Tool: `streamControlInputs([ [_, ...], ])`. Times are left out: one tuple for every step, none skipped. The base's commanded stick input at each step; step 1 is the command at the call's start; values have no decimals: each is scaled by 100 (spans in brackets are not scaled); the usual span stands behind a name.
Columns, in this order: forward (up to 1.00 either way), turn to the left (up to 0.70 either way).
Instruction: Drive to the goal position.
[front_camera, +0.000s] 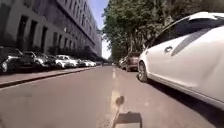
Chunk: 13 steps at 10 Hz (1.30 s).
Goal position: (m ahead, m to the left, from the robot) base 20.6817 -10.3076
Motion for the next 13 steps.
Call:
streamControlInputs([
  [70, 0],
  [70, 0],
  [70, 0],
  [70, 0],
  [70, 0],
  [70, 0],
  [70, 0],
  [70, 0],
  [70, 0],
  [70, 0],
  [70, 0],
  [70, 0],
  [70, 0],
])
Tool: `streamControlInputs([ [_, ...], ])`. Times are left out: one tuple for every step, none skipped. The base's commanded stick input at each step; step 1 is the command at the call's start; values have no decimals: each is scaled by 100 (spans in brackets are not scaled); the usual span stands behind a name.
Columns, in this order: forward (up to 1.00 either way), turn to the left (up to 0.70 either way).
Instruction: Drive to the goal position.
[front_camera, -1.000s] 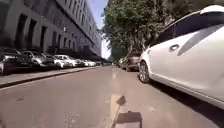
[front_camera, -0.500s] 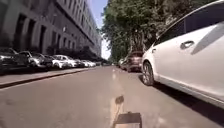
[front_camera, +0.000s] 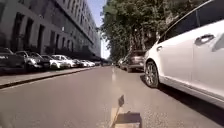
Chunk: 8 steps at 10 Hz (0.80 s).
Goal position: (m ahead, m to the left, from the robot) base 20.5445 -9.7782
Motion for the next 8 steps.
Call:
streamControlInputs([
  [70, 0],
  [70, 0],
  [70, 0],
  [70, 0],
  [70, 0],
  [70, 0],
  [70, 0],
  [70, 0],
])
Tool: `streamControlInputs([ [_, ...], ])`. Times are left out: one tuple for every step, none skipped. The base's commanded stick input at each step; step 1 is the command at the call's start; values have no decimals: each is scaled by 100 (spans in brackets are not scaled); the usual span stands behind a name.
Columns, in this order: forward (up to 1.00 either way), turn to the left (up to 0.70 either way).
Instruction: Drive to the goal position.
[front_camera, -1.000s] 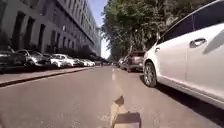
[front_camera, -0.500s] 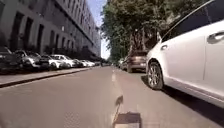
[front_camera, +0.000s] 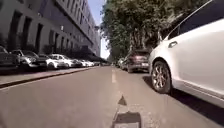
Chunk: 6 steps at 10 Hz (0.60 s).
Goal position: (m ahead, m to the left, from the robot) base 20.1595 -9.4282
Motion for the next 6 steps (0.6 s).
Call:
streamControlInputs([
  [70, 0],
  [70, 0],
  [70, 0],
  [70, 0],
  [70, 0],
  [70, 0],
])
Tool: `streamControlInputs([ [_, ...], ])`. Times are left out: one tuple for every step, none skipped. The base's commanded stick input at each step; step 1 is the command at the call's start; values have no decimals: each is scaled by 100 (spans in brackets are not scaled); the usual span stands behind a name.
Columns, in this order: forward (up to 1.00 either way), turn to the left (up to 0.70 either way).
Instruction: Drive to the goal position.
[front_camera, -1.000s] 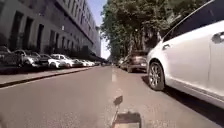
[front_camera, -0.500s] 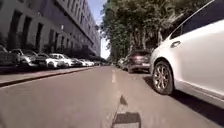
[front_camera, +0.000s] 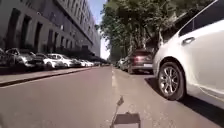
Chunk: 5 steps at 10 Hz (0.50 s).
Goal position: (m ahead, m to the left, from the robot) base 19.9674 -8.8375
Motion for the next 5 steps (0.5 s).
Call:
streamControlInputs([
  [70, 0],
  [70, 0],
  [70, 0],
  [70, 0],
  [70, 0],
])
